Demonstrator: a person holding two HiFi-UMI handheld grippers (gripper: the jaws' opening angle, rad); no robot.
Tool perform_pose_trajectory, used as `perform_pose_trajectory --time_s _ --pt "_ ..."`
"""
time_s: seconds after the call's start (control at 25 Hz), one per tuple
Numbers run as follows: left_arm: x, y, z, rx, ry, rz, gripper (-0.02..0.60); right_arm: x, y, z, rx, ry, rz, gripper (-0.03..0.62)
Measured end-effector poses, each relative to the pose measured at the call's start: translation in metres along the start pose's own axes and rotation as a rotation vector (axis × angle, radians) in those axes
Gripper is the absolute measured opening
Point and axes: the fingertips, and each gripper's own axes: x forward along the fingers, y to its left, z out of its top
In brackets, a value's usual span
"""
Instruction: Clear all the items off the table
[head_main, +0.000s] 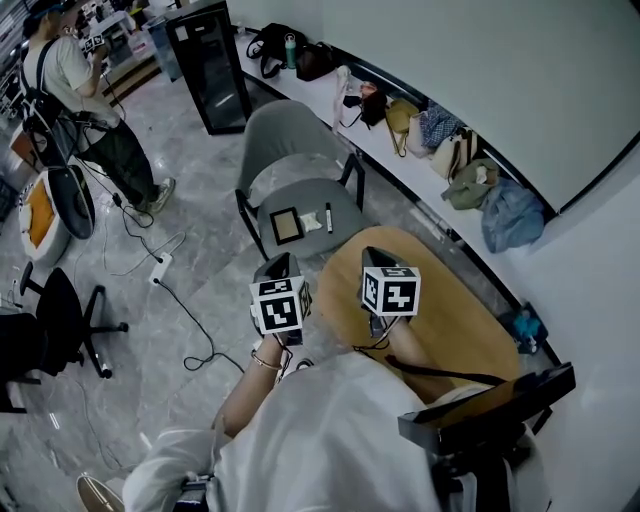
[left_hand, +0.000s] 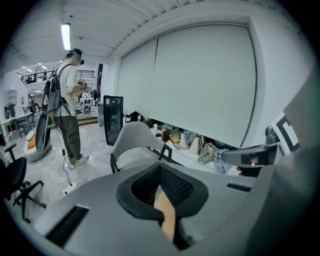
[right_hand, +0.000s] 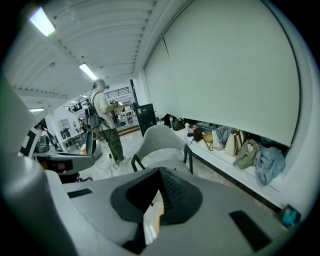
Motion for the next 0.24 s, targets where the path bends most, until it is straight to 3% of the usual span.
perform_pose_trajectory --time_s 0.24 --pt "-0.0025 0.0076 -0.0056 -0.001 0.009 0.011 0.008 -0.001 0.002 -0.0016 -0.004 0.005 -0.002 0.023"
